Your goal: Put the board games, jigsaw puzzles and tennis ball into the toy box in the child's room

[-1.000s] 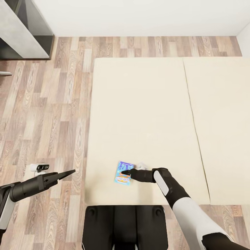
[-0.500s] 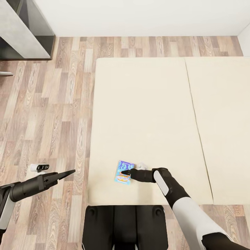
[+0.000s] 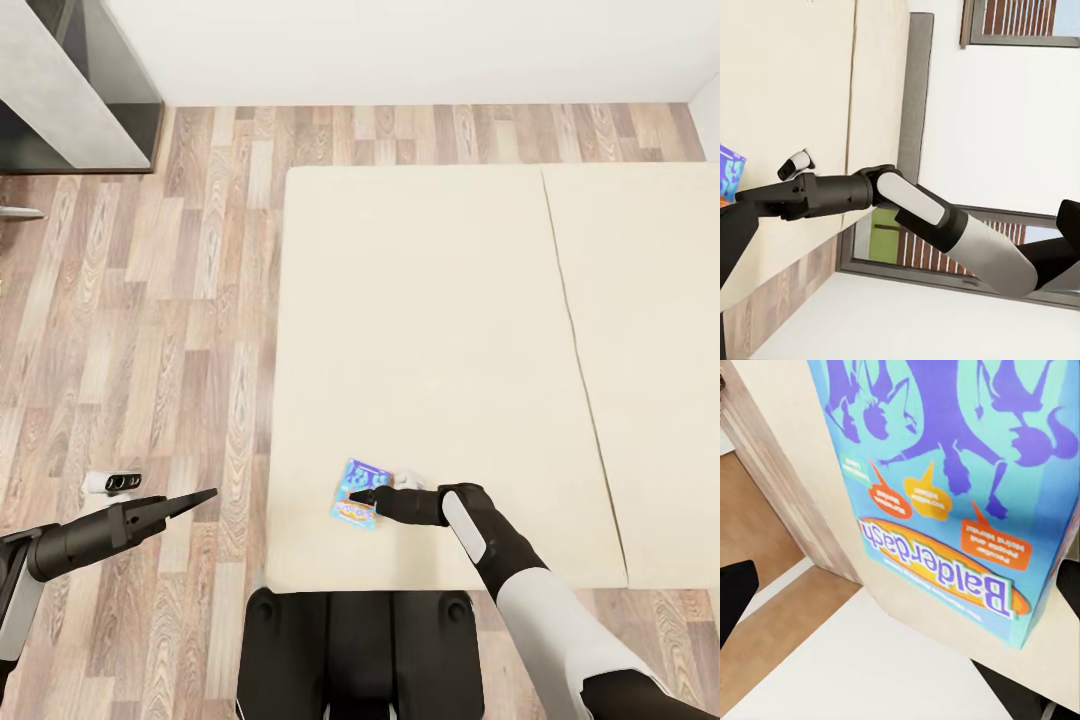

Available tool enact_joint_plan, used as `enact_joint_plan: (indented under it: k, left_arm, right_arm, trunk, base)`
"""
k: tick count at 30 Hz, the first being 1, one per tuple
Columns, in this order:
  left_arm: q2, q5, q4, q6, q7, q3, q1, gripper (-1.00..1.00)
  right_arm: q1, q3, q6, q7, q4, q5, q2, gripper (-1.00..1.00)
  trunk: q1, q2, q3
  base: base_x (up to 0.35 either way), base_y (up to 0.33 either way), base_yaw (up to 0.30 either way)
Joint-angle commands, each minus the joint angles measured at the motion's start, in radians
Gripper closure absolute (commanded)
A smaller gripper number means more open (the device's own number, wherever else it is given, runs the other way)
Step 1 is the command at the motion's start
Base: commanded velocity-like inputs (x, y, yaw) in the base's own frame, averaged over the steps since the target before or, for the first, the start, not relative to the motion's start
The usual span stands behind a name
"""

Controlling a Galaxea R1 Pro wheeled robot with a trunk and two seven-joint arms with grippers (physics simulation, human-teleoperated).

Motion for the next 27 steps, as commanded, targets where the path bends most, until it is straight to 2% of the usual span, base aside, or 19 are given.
enact_joint_plan:
  k: [1,21,27]
  left_arm:
    - [0.000,-0.001,0.000,0.011,-0.004,0.000,0.000,-1.00]
    - [0.000,-0.002,0.000,0.011,-0.004,0.000,0.000,-1.00]
    - [0.000,-0.002,0.000,0.011,-0.004,0.000,0.000,-1.00]
  right_arm:
    - [0.000,0.000,0.004,0.002,-0.001,0.000,0.000,-1.00]
    - [-0.001,0.000,0.004,0.002,-0.001,0.001,0.000,-1.00]
    - [-0.001,0.000,0.004,0.002,-0.001,0.002,0.000,-1.00]
  trunk:
    - [0.001,-0.002,-0.001]
    - [0.001,-0.002,-0.001]
    - [0.001,-0.002,-0.001]
  base:
    - [0.000,0.134,0.000]
    - [0.000,0.016,0.000]
    - [0.000,0.104,0.000]
